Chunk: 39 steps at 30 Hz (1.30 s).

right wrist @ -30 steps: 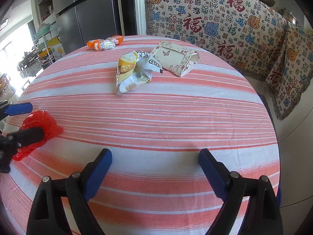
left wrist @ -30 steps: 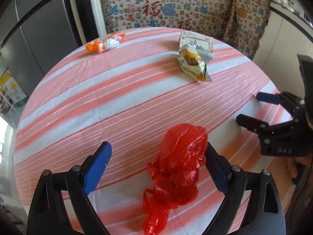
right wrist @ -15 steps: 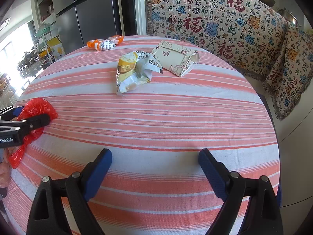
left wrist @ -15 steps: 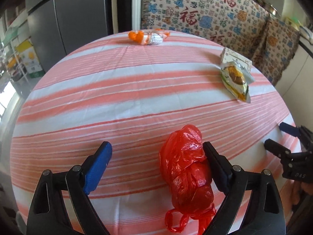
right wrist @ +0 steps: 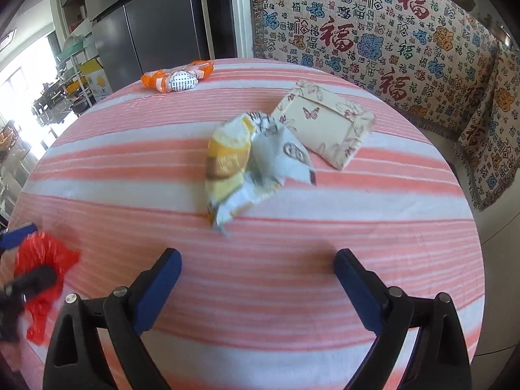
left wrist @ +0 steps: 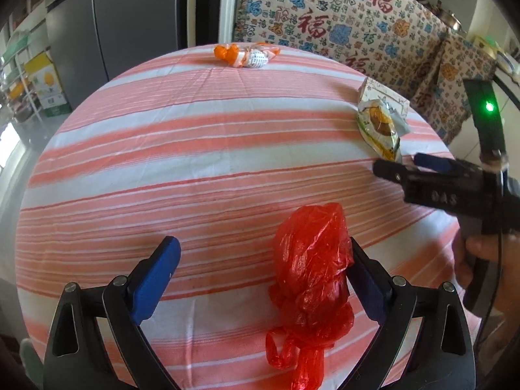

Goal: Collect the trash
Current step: 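Grasp the gold and white snack bag with the right tool while the left holds the red bag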

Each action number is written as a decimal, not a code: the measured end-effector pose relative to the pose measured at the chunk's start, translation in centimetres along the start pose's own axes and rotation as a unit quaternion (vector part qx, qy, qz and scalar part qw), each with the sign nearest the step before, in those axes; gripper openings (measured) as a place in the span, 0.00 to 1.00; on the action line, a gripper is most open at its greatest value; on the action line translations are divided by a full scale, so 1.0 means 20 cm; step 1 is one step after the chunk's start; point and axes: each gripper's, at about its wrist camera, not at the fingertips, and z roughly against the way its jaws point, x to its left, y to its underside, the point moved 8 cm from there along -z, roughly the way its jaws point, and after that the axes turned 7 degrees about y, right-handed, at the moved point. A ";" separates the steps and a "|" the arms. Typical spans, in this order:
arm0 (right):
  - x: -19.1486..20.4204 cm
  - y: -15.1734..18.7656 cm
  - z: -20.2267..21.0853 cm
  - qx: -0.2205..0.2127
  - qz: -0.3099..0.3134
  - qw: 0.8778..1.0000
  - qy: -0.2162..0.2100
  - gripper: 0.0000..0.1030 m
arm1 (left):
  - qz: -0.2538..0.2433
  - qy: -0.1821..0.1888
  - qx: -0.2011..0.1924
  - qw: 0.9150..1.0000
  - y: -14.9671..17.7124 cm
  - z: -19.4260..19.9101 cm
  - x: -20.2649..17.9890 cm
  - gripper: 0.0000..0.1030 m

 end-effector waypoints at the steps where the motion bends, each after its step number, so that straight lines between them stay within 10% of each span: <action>1: 0.01 -0.04 -0.03 -0.001 -0.004 1.000 -0.001 0.95 | 0.001 0.002 0.002 1.000 0.00 0.00 0.00 0.95; 3: 0.04 -0.11 -0.06 -0.010 -0.009 1.000 0.000 0.92 | 0.002 0.002 0.003 1.000 0.00 -0.01 0.00 0.95; 7: 0.03 -0.12 -0.04 -0.028 0.000 0.999 0.015 0.46 | 0.007 0.008 0.000 1.000 -0.01 0.01 0.01 0.95; 19: 0.03 0.38 0.30 -0.042 0.048 0.998 -0.018 0.47 | -0.058 -0.058 0.000 0.997 0.07 -0.05 -0.06 1.00; 39: 0.03 0.37 0.30 -0.045 0.034 0.998 -0.007 0.53 | -0.056 -0.050 0.001 0.997 0.08 -0.04 -0.05 1.00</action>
